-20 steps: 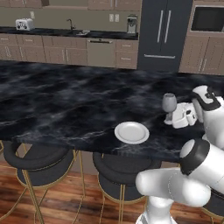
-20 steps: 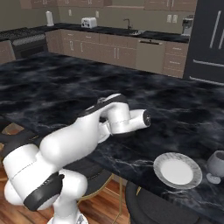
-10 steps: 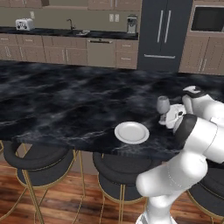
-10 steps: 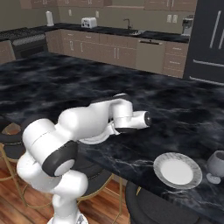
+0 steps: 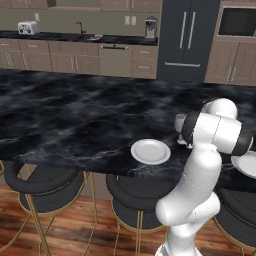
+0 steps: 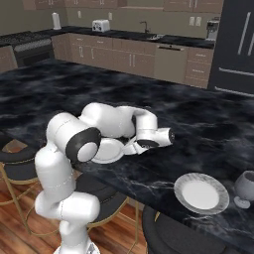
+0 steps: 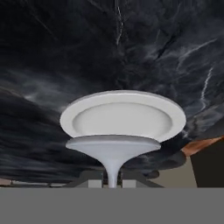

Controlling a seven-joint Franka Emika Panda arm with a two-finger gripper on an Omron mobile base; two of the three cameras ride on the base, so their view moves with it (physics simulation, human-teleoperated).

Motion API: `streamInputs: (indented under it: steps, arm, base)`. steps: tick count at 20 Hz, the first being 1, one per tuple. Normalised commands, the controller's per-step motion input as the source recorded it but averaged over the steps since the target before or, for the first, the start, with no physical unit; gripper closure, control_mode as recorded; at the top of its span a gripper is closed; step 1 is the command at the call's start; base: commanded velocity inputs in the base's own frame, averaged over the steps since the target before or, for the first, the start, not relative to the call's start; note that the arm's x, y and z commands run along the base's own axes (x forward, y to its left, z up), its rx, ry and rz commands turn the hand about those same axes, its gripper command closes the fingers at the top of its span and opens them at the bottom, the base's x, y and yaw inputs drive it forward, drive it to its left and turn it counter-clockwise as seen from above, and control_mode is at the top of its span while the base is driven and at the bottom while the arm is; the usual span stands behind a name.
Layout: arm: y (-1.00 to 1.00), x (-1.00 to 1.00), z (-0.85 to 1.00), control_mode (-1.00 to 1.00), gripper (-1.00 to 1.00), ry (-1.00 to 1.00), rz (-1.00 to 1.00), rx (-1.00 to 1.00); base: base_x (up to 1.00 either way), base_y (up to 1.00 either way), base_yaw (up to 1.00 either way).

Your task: Retrieve the wine glasses from the counter and place one next to each plate.

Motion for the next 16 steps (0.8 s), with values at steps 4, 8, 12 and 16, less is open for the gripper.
streamInputs:
  steps: [4, 8, 12, 16]
  arm:
    - [-0.14, 0.49, -0.49, -1.00, 1.00, 0.01, 0.10, 0.04]
    - [-0.01, 0.51, -0.55, -1.00, 1.00, 0.01, 0.04, 0.01]
    - [-0.01, 0.63, -0.56, -1.00, 1.00, 0.00, 0.02, 0.00]
    - [-0.01, 0.75, -0.59, -1.00, 1.00, 0.00, 0.02, 0.00]
  base:
    - [0.00, 0.00, 0.00]
    - [0.00, 0.00, 0.00]
    - [0.00, 0.00, 0.00]
    - [0.00, 0.00, 0.00]
